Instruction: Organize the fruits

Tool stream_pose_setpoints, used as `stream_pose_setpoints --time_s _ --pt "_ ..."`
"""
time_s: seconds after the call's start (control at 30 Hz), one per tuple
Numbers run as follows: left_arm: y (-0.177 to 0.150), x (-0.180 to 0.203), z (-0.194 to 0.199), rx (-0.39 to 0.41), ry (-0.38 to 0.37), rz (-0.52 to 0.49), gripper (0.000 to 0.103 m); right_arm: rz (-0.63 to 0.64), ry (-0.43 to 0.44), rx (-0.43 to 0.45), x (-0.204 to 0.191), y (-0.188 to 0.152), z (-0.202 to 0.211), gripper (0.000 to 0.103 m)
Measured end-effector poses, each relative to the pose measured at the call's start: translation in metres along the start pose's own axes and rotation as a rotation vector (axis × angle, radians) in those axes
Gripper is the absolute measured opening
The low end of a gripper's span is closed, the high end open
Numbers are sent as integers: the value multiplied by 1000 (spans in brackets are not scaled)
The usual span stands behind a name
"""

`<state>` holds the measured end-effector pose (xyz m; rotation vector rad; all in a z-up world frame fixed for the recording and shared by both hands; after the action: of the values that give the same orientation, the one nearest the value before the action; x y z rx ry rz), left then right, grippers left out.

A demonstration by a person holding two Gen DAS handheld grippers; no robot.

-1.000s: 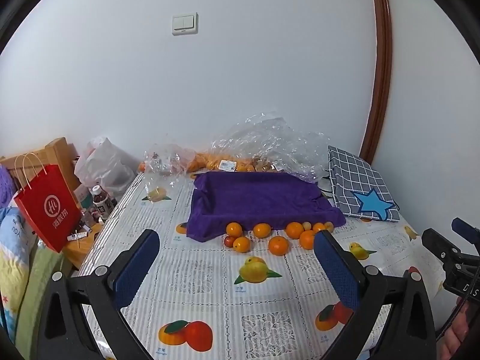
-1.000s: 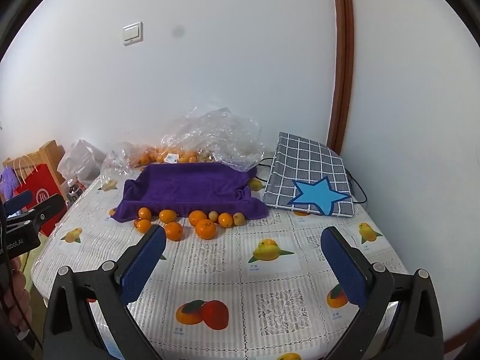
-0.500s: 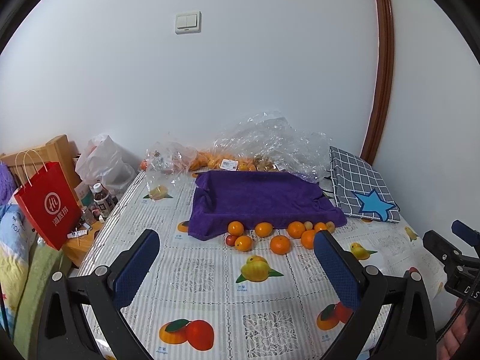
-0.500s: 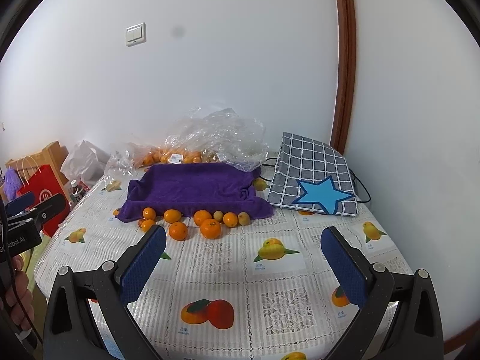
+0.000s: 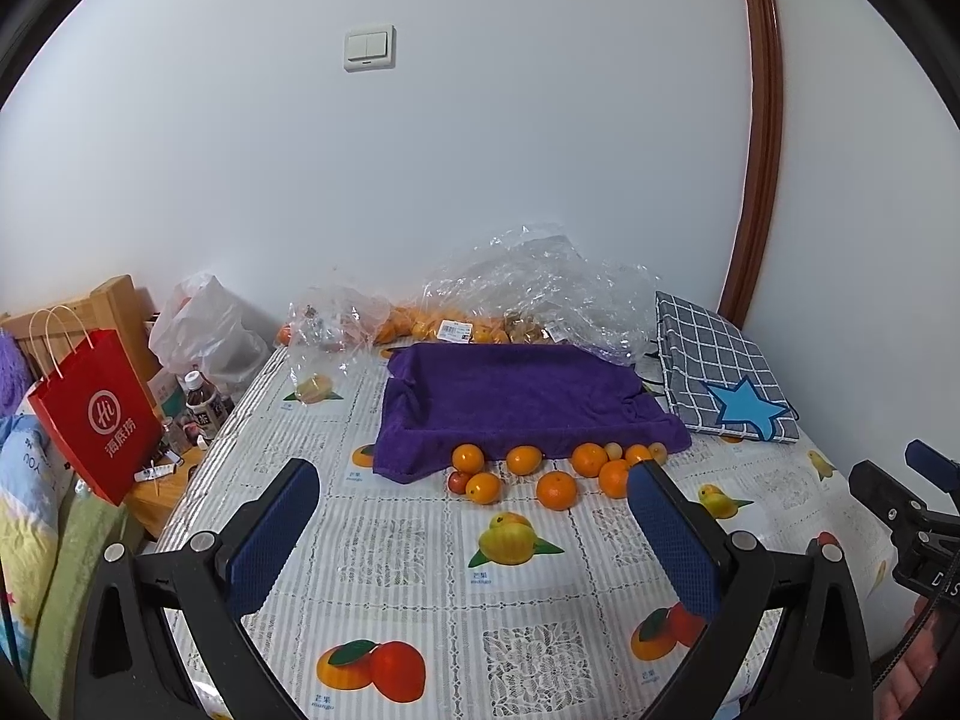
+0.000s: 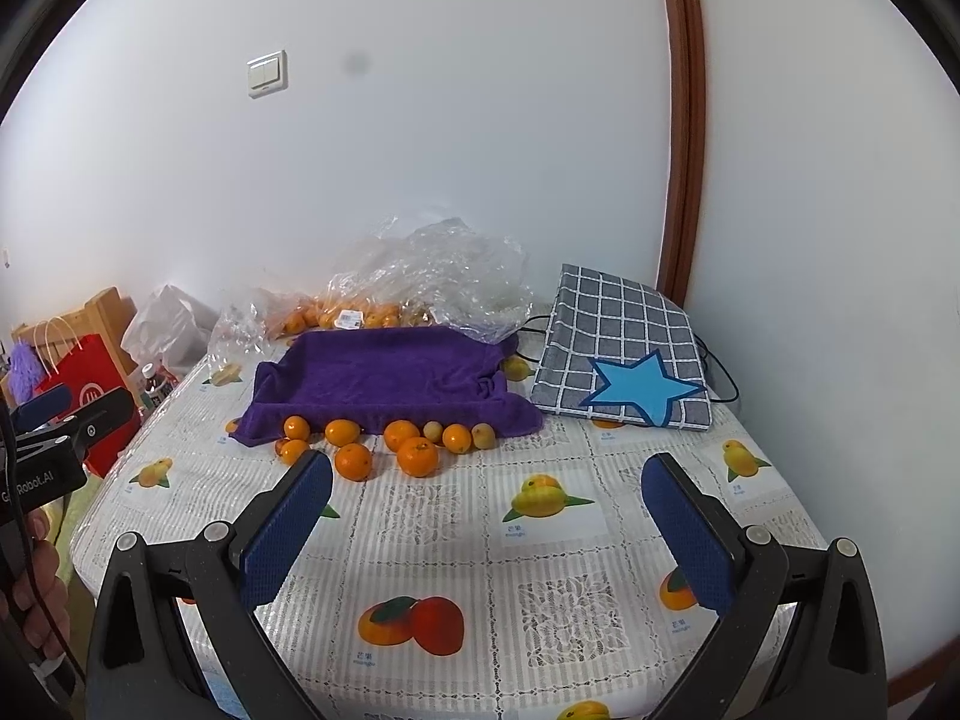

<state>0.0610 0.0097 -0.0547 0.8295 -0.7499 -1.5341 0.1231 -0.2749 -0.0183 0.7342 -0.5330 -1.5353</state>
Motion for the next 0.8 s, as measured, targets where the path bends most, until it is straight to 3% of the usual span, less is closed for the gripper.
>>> stream_pose_setpoints --time_s 0.8 --pt "0 0 1 0 0 0 103 8 -7 1 2 -1 0 102"
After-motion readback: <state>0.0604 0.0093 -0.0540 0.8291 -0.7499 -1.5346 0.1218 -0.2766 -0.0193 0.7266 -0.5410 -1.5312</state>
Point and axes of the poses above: each gripper's, at about its wrist camera, not at the fingertips, and z roughly against the way its jaws point, x to its right, y to its top, the point moved 8 cm from there along -z, roughly the way its jaws point, and after that the axes turned 8 degrees about -z, right-handed, at the moved point
